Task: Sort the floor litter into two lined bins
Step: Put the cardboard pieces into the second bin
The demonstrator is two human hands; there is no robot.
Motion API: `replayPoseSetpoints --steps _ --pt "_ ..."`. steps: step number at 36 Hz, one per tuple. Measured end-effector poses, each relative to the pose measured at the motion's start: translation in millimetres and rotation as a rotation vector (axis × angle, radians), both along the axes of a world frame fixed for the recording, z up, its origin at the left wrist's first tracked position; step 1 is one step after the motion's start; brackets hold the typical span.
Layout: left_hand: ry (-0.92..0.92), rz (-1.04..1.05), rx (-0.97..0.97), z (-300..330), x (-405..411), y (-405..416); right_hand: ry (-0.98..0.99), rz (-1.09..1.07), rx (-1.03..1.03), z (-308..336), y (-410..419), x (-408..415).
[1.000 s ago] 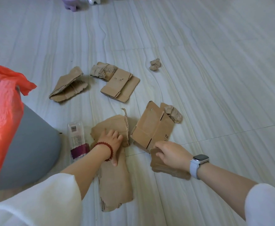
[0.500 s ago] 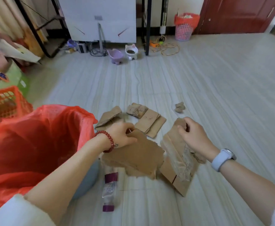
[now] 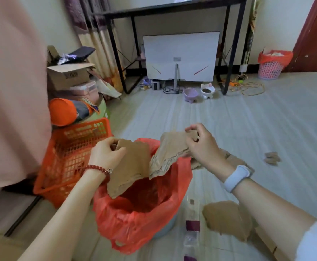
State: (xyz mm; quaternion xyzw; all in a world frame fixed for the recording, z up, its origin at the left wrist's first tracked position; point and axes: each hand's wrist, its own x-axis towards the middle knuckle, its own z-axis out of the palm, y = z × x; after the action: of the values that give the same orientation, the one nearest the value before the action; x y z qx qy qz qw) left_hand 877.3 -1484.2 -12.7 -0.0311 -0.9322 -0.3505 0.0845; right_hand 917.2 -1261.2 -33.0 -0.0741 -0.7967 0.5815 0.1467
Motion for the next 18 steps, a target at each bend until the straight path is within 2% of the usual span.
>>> replayPoseSetpoints --steps 4,6,9,12,18 --pt "-0.098 -0.012 -0.077 -28.7 2.0 -14.7 -0.244 0.272 0.057 -25.8 -21.2 -10.8" --pt "-0.117 -0.036 -0.120 -41.4 1.0 -11.5 -0.270 0.306 0.128 -33.3 -18.9 -9.8" --pt "-0.060 -0.107 -0.153 -55.1 -3.2 12.4 -0.230 0.223 0.102 -42.4 0.4 -6.2" --pt "-0.003 -0.217 -0.102 -60.0 -0.7 58.3 -0.229 0.118 0.090 -46.8 35.2 0.8" --pt "0.057 -0.517 -0.021 -84.7 29.2 161.7 -0.338 -0.082 0.238 -76.0 127.6 23.4"
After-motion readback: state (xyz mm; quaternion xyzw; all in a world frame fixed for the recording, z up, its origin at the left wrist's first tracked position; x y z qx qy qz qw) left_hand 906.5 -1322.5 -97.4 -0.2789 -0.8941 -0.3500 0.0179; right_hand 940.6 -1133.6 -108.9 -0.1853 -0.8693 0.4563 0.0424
